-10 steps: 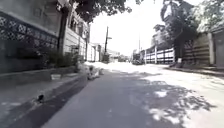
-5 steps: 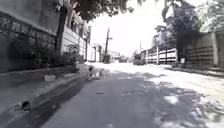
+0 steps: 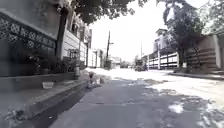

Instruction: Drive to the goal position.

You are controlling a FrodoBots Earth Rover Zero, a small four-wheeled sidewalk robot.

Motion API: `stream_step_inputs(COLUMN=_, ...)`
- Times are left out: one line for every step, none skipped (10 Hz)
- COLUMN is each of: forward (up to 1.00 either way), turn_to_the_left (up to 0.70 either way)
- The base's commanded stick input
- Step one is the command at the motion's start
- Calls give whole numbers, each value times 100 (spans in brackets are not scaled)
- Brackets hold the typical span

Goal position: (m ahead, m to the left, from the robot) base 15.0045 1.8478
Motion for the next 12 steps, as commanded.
stream_step_inputs(forward=100, turn_to_the_left=-7)
stream_step_inputs(forward=100, turn_to_the_left=-5)
stream_step_inputs(forward=100, turn_to_the_left=-3)
stream_step_inputs(forward=100, turn_to_the_left=0)
stream_step_inputs(forward=100, turn_to_the_left=-14)
stream_step_inputs(forward=100, turn_to_the_left=-21)
stream_step_inputs(forward=100, turn_to_the_left=-22)
stream_step_inputs(forward=100, turn_to_the_left=-23)
stream_step_inputs(forward=100, turn_to_the_left=-23)
stream_step_inputs(forward=100, turn_to_the_left=-22)
stream_step_inputs(forward=100, turn_to_the_left=-20)
stream_step_inputs(forward=100, turn_to_the_left=-17)
